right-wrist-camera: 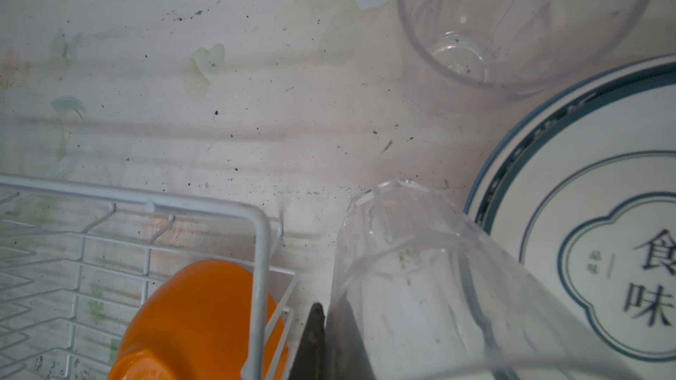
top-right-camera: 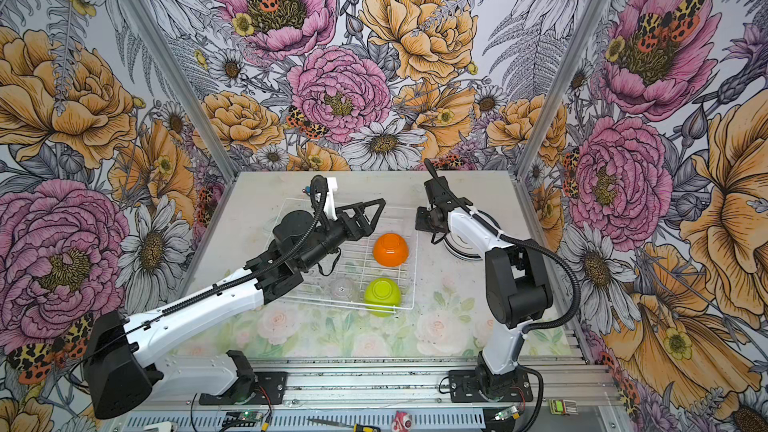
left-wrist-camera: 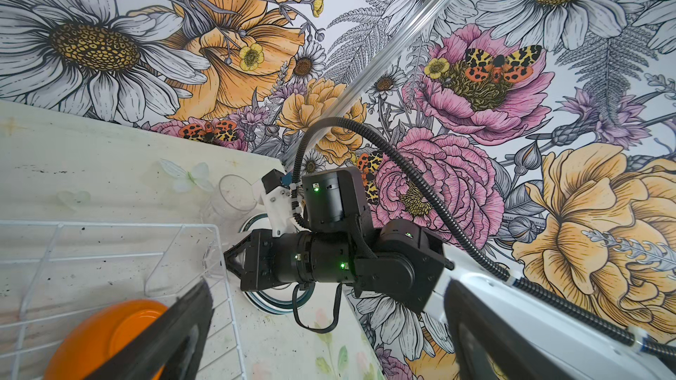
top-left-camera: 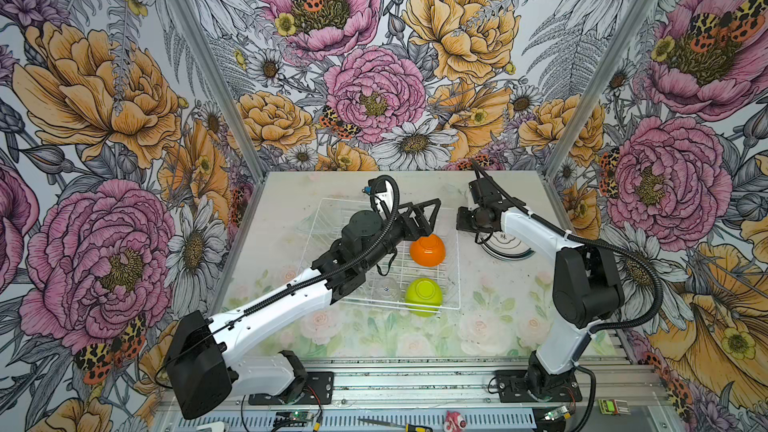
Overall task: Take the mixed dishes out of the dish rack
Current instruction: 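Lower the clear glass onto the table beside the first glass, then open the right gripper to release the glass upright on the table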
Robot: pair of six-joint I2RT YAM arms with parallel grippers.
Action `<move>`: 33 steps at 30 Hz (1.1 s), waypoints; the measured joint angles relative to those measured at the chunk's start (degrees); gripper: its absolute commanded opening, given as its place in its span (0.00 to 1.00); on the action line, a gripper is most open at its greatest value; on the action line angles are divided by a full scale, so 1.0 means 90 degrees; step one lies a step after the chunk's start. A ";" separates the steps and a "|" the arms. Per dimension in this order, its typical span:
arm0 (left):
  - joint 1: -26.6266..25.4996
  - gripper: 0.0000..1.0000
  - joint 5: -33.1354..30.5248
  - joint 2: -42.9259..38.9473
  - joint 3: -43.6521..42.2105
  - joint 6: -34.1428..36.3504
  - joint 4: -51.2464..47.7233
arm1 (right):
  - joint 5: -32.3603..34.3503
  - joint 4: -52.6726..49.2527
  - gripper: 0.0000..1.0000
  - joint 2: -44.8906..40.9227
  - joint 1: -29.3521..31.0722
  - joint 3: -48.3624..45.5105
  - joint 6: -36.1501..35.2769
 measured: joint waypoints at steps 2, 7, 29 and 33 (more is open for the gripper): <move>0.0000 0.99 0.0000 0.0000 0.0000 0.0002 0.0000 | 0.0070 -0.0104 0.09 0.0087 0.0049 0.0058 -0.0034; 0.0032 0.99 0.0000 0.0000 0.0000 0.0000 0.0002 | 0.0177 -0.0277 0.23 0.0129 0.0092 0.0151 -0.0134; 0.0202 0.99 0.0002 -0.0175 -0.0192 0.0002 -0.0005 | 0.0350 -0.0323 0.39 -0.0852 0.0090 0.0245 -0.0034; 0.0236 0.99 0.0002 -0.0255 -0.0189 0.0063 -0.0277 | 0.0328 -0.0124 0.39 -0.1564 0.0092 -0.0070 0.0068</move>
